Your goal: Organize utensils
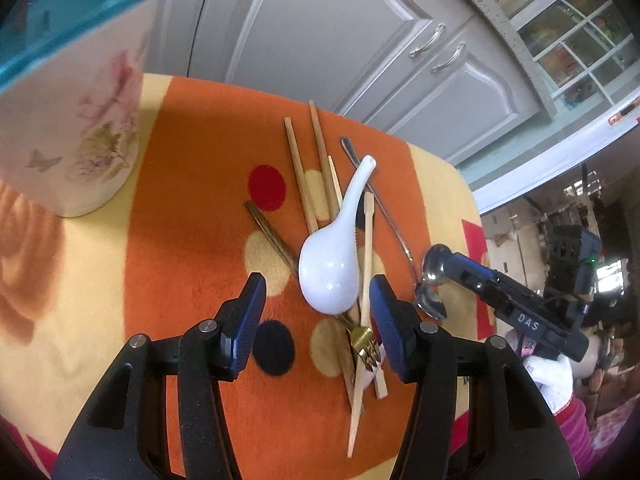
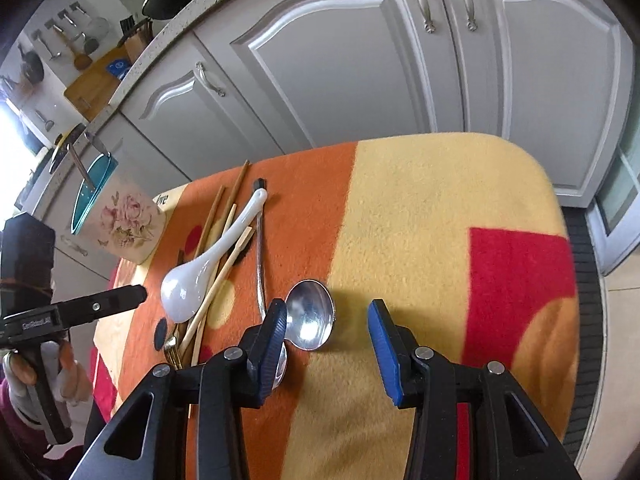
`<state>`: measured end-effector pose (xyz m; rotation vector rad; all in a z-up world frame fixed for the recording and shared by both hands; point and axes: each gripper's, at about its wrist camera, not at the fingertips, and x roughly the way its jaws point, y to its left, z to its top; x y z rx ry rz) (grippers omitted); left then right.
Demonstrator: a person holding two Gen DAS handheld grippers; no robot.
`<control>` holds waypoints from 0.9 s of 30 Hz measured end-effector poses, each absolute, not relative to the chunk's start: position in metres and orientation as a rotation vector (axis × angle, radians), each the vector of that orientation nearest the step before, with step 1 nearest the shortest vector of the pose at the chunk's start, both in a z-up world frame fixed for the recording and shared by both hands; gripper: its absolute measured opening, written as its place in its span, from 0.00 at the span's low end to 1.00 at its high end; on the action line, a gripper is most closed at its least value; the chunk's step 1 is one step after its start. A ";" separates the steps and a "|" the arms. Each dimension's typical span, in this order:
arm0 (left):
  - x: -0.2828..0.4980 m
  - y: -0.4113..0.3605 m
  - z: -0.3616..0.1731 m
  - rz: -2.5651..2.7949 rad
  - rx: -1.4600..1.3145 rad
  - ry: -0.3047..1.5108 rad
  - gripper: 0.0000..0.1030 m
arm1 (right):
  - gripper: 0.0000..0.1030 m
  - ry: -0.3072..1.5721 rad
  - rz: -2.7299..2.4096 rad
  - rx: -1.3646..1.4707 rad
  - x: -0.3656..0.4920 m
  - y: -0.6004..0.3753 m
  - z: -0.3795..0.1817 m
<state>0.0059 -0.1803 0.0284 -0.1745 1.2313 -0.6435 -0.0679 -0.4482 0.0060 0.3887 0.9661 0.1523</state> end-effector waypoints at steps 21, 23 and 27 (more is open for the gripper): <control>0.008 -0.191 0.013 -0.650 -0.193 1.248 0.23 | 0.14 0.935 0.229 0.388 -0.060 -0.442 -0.002; 0.006 -0.187 0.022 -0.670 -0.206 1.236 0.14 | 0.06 0.941 0.222 0.399 -0.062 -0.443 -0.002; 0.000 -0.181 0.045 -0.683 -0.150 1.185 0.02 | 0.05 0.935 0.225 0.352 -0.068 -0.434 0.009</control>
